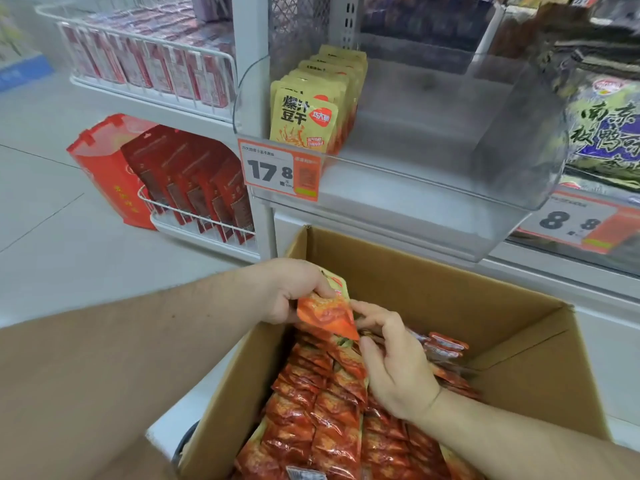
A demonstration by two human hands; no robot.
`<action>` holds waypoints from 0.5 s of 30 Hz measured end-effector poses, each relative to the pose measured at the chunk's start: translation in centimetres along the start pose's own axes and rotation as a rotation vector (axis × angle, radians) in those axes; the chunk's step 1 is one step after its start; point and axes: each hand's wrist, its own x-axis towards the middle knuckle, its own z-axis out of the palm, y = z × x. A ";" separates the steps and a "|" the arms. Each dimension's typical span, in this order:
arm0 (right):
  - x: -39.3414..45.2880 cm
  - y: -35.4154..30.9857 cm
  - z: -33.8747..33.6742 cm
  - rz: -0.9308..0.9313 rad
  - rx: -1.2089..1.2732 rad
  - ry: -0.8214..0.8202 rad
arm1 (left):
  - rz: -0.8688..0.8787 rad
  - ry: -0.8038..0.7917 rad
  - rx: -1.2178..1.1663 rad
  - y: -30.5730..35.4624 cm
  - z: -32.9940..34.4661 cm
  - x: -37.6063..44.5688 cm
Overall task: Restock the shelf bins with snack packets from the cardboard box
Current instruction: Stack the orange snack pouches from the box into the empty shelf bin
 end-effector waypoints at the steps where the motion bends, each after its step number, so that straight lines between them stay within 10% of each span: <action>1: -0.1 1.7 -0.2 0.088 -0.052 -0.010 | 0.063 0.045 0.053 -0.1 -0.2 0.2; 5: 0.2 9.4 -0.3 0.396 -0.537 -0.123 | 0.198 0.153 0.205 -0.3 -1.0 -0.1; 15: 3.2 13.6 6.1 0.397 -1.039 -0.302 | 0.202 0.178 0.288 -1.0 -2.2 1.4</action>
